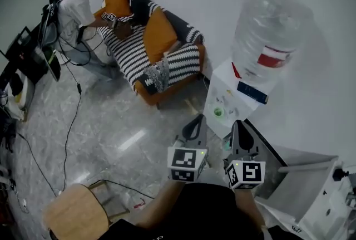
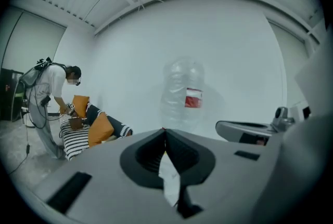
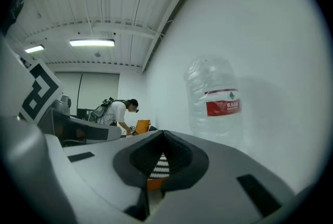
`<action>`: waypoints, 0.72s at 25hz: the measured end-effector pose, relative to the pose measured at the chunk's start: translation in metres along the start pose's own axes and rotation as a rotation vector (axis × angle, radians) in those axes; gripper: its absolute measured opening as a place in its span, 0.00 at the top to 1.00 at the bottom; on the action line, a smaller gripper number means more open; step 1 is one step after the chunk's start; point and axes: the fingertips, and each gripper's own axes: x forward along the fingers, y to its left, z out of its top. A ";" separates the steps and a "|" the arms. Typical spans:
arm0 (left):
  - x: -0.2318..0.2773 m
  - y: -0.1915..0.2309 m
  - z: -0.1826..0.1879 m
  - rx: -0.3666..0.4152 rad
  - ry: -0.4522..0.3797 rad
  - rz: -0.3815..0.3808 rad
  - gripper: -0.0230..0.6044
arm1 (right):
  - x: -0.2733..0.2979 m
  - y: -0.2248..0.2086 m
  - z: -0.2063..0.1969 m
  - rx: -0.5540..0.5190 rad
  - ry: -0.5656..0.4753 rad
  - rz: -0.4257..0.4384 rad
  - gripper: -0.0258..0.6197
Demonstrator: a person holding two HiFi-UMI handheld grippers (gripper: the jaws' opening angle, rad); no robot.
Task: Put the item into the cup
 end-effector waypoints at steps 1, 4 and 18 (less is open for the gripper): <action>-0.001 -0.002 0.005 0.002 -0.007 -0.008 0.94 | 0.004 0.003 0.001 0.003 0.001 0.015 0.94; -0.006 -0.007 0.013 0.000 -0.036 -0.031 0.94 | 0.009 0.010 0.007 0.009 -0.002 0.054 0.94; -0.035 0.010 0.018 -0.062 -0.094 -0.021 0.94 | 0.004 0.044 0.022 -0.064 -0.013 0.109 0.94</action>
